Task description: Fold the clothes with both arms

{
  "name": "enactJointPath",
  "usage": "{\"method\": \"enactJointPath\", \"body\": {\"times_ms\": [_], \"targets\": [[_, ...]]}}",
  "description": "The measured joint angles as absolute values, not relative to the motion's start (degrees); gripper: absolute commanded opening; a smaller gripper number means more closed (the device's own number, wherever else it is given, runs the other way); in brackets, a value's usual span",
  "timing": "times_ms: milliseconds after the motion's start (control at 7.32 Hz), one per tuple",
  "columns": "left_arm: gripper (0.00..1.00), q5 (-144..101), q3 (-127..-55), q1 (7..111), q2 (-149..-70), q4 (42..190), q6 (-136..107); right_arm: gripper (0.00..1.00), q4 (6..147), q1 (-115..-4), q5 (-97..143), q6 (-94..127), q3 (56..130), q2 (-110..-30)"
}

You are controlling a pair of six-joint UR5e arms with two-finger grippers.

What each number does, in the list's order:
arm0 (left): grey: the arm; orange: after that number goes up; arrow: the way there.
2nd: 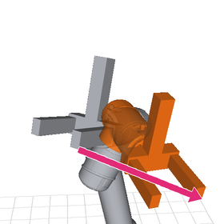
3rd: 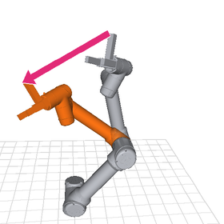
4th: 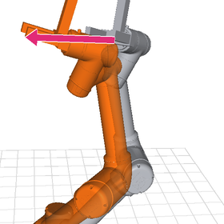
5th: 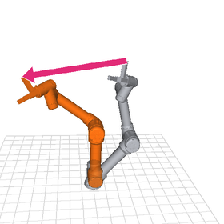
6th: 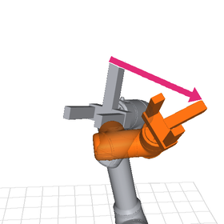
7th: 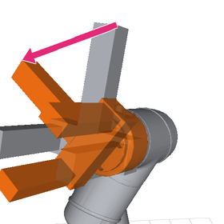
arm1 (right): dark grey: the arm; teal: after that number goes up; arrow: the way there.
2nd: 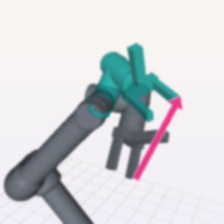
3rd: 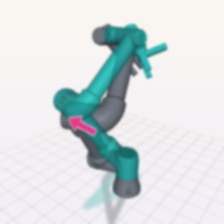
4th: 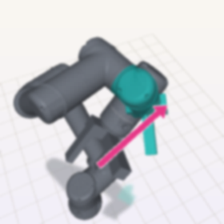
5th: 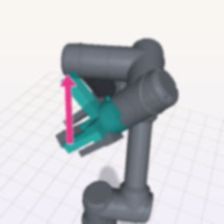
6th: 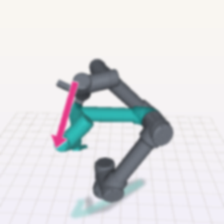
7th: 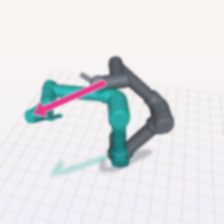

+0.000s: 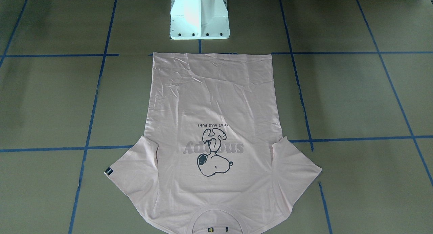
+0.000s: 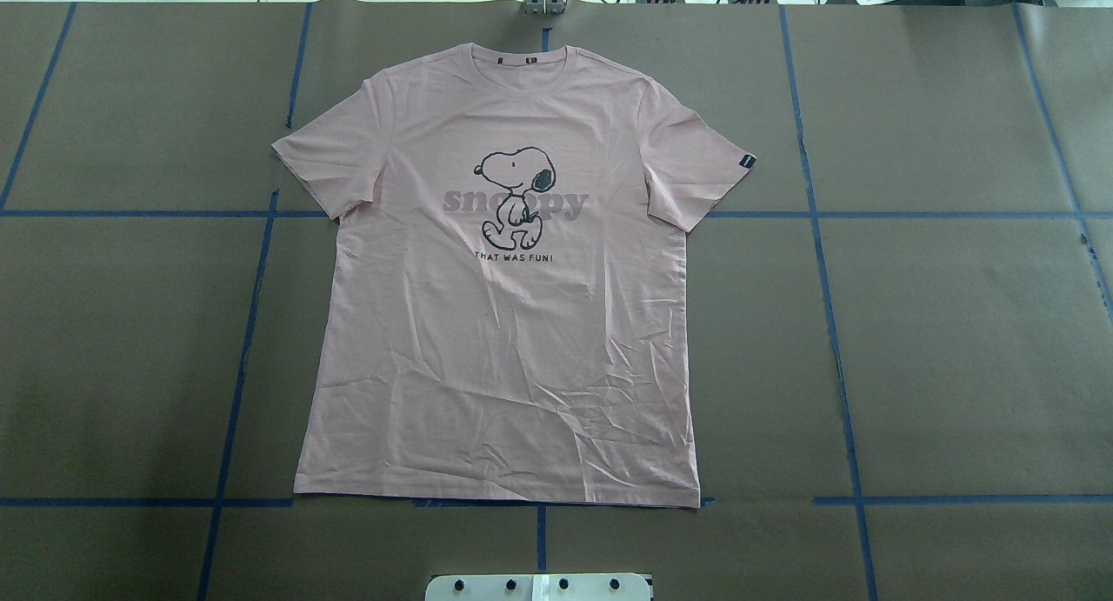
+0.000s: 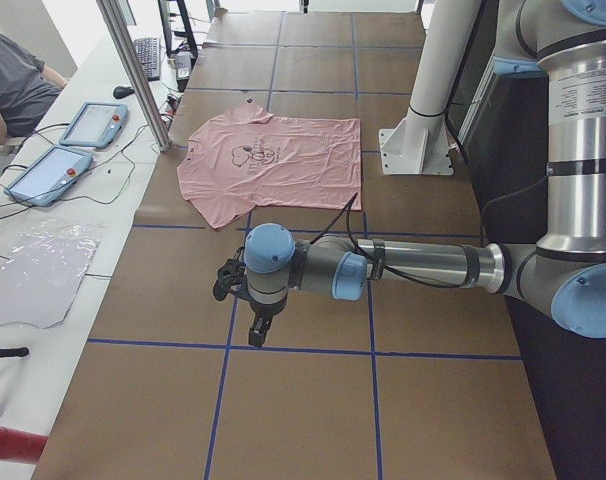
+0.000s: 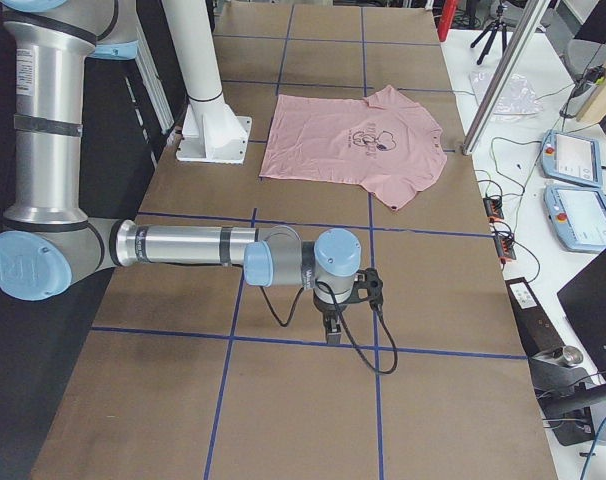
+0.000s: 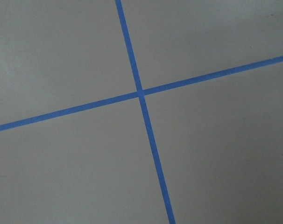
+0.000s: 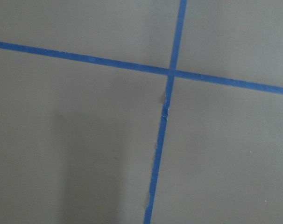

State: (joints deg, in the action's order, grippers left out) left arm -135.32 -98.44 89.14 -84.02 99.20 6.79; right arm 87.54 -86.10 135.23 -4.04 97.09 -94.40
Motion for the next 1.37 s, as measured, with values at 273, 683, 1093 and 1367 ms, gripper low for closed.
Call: {"method": "enactJointPath", "body": {"times_ms": [273, 683, 1093, 1367], "targets": [[1.0, -135.61, -98.54, 88.48, -84.36, 105.11, 6.67, 1.0, 86.43, -83.86, 135.25, -3.94, 96.31, -88.49], [1.0, -135.75, -91.79, 88.28, -91.3, 126.36, 5.98, 1.0, 75.28, -83.28, 135.55, -3.24, 89.48, -81.18], [1.0, -139.48, -85.8, 87.03, -97.46, 132.56, 0.07, 1.0, 65.25, -77.44, 135.1, 9.21, 87.72, -78.38], [1.0, -139.83, -85.32, 84.56, -97.68, 138.03, -0.96, 1.0, 58.63, -66.18, 124.46, 31.2, 87.55, -73.8]]}}
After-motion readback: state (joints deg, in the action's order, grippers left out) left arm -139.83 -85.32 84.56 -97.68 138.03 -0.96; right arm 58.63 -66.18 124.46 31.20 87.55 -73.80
